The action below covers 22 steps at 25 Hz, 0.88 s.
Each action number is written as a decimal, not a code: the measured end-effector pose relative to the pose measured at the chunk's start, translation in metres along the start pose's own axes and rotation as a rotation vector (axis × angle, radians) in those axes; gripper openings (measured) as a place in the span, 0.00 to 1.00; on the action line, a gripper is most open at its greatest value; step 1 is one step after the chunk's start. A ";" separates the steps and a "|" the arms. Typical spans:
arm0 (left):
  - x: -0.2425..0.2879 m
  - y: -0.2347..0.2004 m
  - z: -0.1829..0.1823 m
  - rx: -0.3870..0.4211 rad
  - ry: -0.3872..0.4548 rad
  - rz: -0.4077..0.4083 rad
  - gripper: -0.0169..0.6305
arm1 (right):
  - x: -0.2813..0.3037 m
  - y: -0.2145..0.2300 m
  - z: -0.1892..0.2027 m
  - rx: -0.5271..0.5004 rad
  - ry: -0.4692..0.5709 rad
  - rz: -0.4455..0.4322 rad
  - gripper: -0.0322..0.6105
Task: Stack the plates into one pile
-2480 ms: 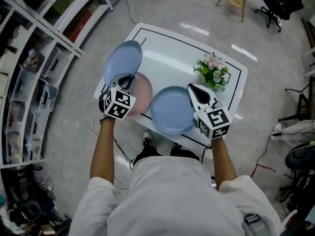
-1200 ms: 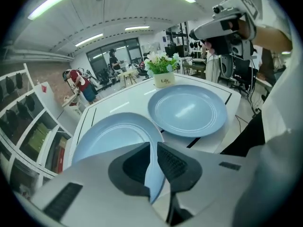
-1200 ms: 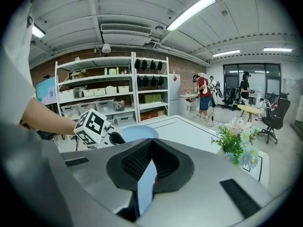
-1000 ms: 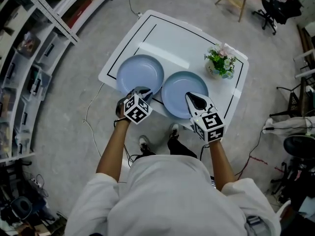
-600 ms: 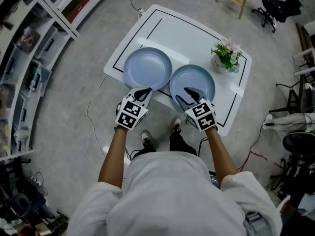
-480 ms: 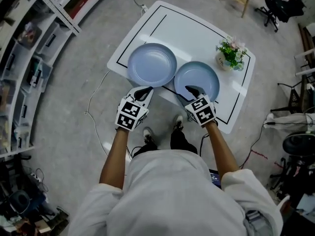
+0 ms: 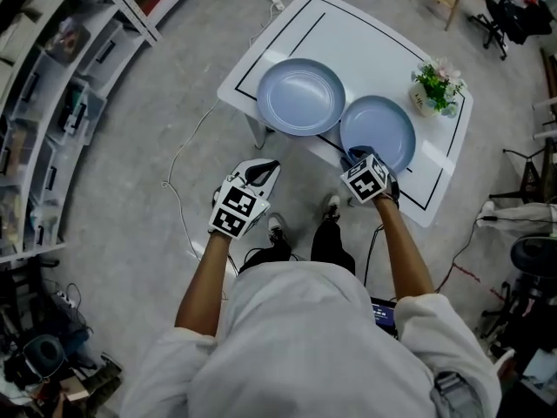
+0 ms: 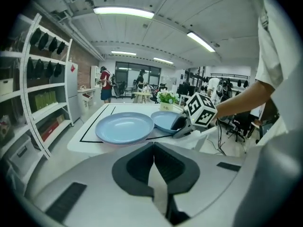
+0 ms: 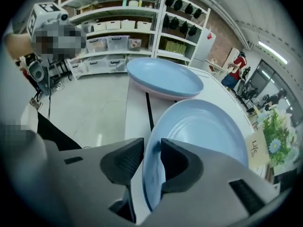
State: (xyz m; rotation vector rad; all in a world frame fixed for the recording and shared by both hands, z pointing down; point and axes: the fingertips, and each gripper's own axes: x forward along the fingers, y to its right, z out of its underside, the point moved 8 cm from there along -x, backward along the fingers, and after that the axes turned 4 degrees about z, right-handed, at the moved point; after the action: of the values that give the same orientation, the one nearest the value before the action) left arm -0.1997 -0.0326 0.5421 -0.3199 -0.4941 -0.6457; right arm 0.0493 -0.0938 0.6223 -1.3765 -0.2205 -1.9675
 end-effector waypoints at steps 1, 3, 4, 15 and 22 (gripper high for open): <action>-0.004 0.002 0.004 0.025 -0.009 0.008 0.06 | 0.000 -0.004 0.001 -0.020 -0.006 0.025 0.24; -0.011 0.005 0.011 0.053 -0.016 0.021 0.06 | 0.000 -0.010 0.001 -0.045 -0.015 0.074 0.18; -0.015 0.006 0.014 0.057 -0.014 0.024 0.06 | -0.001 -0.013 0.002 -0.057 -0.021 0.094 0.17; -0.028 0.007 -0.013 0.065 0.074 0.042 0.06 | -0.086 -0.025 0.016 -0.138 -0.005 0.209 0.10; -0.028 -0.007 -0.054 0.076 0.163 -0.010 0.06 | -0.145 -0.011 -0.007 -0.194 0.082 0.285 0.11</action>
State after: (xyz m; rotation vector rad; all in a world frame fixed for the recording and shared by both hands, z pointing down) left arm -0.2056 -0.0477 0.4829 -0.1909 -0.3635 -0.6553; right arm 0.0628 -0.0239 0.4951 -1.3593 0.2008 -1.8359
